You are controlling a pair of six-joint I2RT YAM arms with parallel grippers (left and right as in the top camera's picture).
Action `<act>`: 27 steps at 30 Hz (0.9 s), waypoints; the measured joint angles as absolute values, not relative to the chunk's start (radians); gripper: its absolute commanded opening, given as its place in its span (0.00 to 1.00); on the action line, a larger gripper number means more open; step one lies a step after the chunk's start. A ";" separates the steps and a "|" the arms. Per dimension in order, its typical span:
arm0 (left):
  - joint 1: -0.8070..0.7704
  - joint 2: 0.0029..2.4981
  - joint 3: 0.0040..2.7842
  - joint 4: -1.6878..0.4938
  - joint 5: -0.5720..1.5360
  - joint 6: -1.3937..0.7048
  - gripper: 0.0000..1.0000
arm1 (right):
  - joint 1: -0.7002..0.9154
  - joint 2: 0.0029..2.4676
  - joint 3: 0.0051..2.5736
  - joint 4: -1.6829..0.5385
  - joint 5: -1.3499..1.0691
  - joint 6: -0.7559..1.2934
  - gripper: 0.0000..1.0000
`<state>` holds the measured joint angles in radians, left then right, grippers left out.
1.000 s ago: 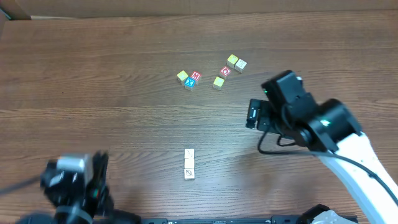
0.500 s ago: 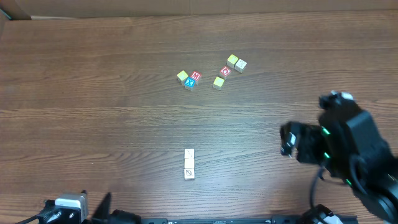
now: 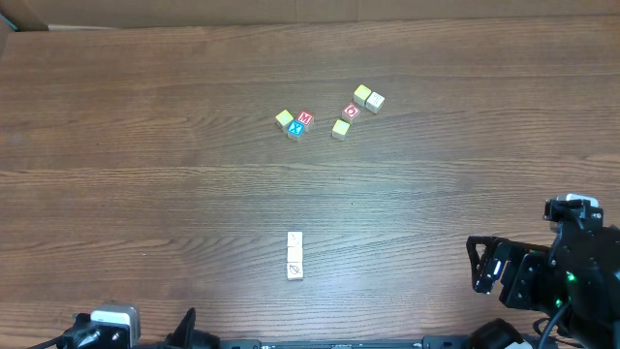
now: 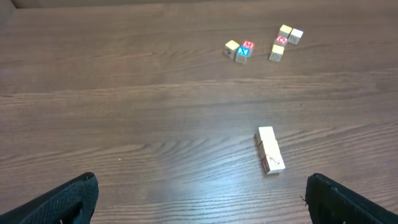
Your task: Flip 3 blocks
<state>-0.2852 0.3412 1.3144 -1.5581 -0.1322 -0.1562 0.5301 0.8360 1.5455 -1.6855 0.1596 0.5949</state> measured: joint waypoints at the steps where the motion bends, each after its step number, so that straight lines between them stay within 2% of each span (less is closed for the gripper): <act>1: -0.285 0.341 1.314 -1.559 -0.132 -0.156 1.00 | 0.530 0.836 1.546 -1.686 0.160 0.596 1.00; 27: -0.285 0.341 1.314 -1.565 -0.132 -0.156 1.00 | 0.530 0.836 1.546 -1.687 0.134 0.599 1.00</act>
